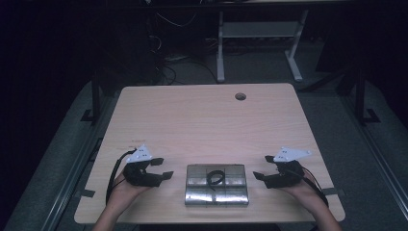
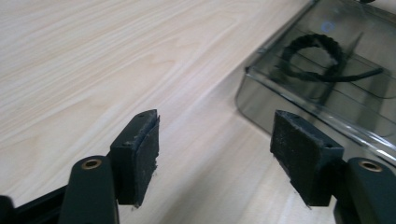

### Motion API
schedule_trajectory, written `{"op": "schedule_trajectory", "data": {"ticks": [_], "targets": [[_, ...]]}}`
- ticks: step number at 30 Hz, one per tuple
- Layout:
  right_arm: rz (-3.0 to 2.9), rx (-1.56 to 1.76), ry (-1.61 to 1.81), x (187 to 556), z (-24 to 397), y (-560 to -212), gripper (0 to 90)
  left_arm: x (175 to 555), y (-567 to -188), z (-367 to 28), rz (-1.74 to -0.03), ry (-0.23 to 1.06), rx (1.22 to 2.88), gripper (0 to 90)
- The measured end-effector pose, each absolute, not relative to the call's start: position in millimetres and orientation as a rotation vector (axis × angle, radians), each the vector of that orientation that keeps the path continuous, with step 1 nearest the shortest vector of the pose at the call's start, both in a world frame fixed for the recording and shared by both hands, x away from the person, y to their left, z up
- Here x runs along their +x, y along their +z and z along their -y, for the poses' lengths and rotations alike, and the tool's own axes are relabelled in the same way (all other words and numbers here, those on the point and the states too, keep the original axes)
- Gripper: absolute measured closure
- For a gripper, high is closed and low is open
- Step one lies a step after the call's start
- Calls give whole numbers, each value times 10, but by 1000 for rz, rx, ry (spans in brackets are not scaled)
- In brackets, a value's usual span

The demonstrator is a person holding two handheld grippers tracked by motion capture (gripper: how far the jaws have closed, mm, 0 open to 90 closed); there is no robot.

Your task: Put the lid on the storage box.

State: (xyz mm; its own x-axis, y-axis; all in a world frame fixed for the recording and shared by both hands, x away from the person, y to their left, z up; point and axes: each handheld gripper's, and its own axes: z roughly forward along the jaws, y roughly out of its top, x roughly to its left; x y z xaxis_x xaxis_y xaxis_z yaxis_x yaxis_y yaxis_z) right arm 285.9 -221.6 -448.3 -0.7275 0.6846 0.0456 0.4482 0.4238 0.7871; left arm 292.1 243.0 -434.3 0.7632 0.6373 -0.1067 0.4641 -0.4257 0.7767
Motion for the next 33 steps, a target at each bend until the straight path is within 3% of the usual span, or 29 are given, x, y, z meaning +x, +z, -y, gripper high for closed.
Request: {"op": "schedule_trajectory", "data": {"ticks": [16,33], "targets": [[-2218,1137,1182,2989,2443,-4531,155,2971,-4385,-2710,-934,389,2028,173],[-2041,1305,1153,3111,2715,-4599,142,3029,-4499,-2850,-982,425,2008,160]]}}
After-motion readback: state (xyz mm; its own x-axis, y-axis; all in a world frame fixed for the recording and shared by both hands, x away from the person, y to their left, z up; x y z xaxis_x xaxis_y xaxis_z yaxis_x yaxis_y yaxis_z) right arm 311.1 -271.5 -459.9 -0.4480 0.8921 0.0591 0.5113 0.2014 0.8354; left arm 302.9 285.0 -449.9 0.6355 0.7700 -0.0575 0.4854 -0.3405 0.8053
